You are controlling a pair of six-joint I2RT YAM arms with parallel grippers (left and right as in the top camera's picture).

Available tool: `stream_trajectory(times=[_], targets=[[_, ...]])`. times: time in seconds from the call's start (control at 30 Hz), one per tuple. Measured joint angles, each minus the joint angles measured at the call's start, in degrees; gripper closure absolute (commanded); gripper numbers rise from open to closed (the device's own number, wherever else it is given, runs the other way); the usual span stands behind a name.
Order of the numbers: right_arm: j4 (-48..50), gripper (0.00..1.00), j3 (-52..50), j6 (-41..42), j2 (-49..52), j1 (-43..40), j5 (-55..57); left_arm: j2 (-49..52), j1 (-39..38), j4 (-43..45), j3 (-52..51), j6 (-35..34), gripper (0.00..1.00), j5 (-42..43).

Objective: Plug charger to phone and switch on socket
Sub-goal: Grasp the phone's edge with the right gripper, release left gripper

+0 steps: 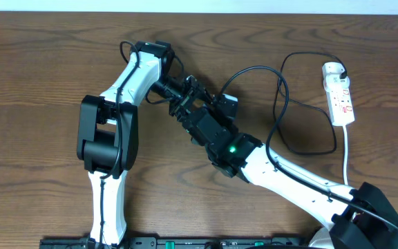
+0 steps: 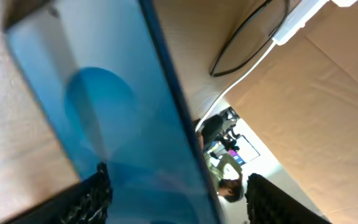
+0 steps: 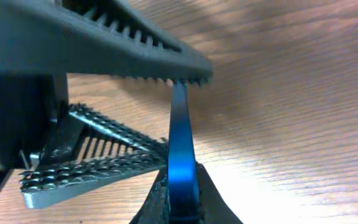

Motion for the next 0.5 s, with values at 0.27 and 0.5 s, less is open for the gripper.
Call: stream_trajectory(times=[0.27, 0.5], targets=[[-3.3, 0.99, 0.0, -1.8, -11.2, -6.3, -1.7, -0.6, 5.8, 1.0, 0.0, 0.7, 0.09, 0.0], [-4.0, 0.99, 0.0, -2.0, -20.6, -16.0, -11.8, -11.4, 12.3, 0.1, 0.0, 6.3, 0.09, -0.6]])
